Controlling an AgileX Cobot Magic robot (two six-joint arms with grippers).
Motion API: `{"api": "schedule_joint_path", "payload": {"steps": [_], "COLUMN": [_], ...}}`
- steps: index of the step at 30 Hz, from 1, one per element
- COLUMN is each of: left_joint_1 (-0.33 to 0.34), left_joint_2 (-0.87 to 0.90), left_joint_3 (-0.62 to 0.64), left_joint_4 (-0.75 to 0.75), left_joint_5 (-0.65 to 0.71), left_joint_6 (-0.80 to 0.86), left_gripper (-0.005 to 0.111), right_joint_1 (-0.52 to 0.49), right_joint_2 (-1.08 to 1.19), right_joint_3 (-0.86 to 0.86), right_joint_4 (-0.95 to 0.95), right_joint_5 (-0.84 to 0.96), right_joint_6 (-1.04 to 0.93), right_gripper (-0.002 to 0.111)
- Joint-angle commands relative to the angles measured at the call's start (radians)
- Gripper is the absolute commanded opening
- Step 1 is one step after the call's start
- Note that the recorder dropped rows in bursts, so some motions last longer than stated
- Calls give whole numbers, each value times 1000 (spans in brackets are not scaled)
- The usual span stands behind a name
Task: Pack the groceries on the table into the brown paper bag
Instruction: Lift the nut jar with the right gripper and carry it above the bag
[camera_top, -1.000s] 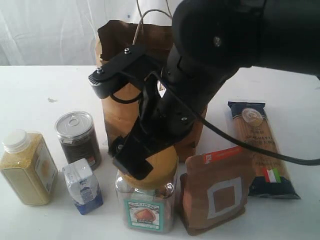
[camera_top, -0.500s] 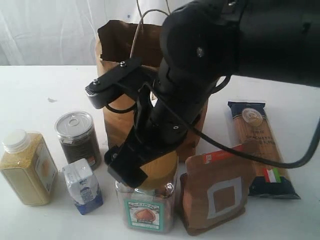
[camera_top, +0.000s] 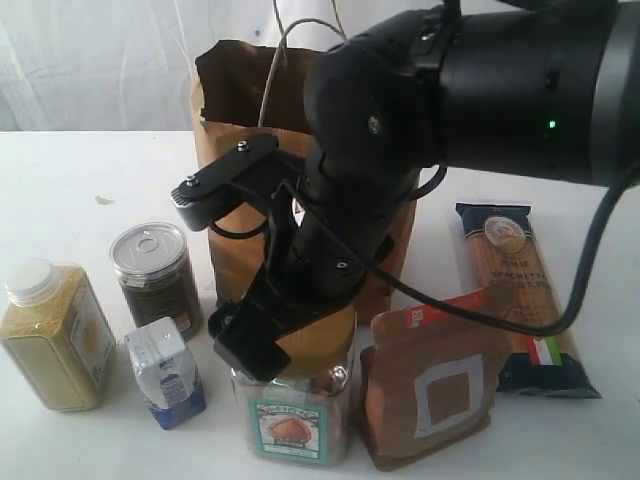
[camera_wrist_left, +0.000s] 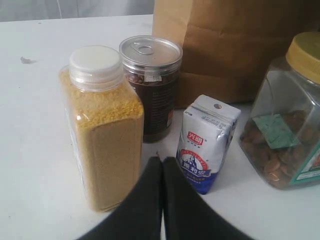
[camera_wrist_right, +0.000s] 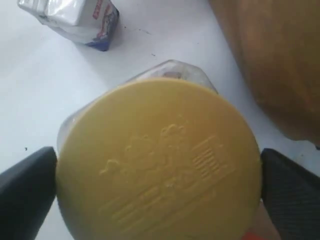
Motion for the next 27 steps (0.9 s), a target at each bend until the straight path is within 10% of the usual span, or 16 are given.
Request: {"api": "schedule_joint_path", "payload": {"steps": [1, 9, 14, 27], "left_joint_1": [3, 3, 3, 3], "left_joint_2": [-5, -5, -5, -5], "left_joint_3": [3, 3, 3, 3], "left_joint_4": [-5, -5, -5, -5], "left_joint_5": [4, 4, 4, 4], "left_joint_6": [2, 2, 2, 2], "left_gripper": [0, 0, 0, 0], "right_joint_1": [-7, -7, -7, 96], "right_joint_2": [21, 63, 44, -150], "right_joint_3": [-6, -6, -6, -192], "right_joint_4": [16, 42, 78, 94], "right_joint_5": [15, 27, 28, 71], "right_joint_6": [-12, -44, -16, -6], "right_gripper": [105, 94, 0, 0]}}
